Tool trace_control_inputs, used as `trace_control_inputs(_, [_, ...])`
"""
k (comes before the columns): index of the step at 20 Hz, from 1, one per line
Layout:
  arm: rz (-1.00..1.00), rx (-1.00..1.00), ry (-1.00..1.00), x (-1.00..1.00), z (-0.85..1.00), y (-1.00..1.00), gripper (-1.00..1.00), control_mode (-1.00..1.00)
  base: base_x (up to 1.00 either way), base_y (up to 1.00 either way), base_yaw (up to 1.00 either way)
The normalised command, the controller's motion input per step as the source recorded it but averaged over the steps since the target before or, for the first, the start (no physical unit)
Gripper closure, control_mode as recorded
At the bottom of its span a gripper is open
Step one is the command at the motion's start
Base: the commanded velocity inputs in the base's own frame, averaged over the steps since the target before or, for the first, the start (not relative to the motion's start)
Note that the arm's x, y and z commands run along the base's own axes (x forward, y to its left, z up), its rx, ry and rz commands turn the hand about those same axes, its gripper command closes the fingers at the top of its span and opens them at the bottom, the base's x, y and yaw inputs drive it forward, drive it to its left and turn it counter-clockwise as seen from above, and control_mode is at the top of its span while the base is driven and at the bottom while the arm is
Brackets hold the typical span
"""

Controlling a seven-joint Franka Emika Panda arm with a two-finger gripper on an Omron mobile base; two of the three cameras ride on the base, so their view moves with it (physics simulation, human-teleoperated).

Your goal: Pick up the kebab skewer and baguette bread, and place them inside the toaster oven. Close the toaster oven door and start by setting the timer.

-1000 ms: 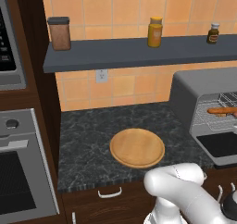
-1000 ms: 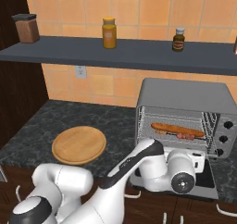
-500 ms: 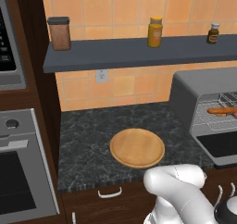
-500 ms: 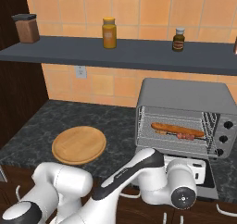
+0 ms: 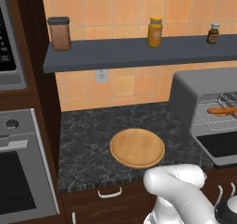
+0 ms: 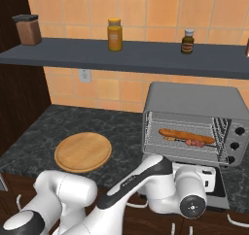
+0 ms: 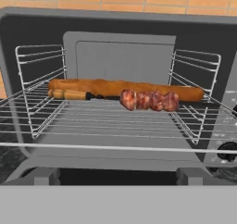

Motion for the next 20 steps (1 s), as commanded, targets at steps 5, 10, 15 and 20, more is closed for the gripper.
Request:
trace_control_inputs(5, [0.0,0.0,0.0,0.25,0.01,0.0,-1.0,-1.0,0.0,0.0,0.0])
trace_control_inputs(10, [0.0,0.0,0.0,0.24,0.02,0.0,-1.0,-1.0,0.0,0.0,0.0])
trace_control_inputs(15, [0.0,0.0,0.0,0.19,0.0,0.0,-1.0,-1.0,0.0,0.0,0.0])
trace_control_inputs(20, [0.0,0.0,0.0,0.01,0.0,0.0,-1.0,-1.0,0.0,0.0,0.0])
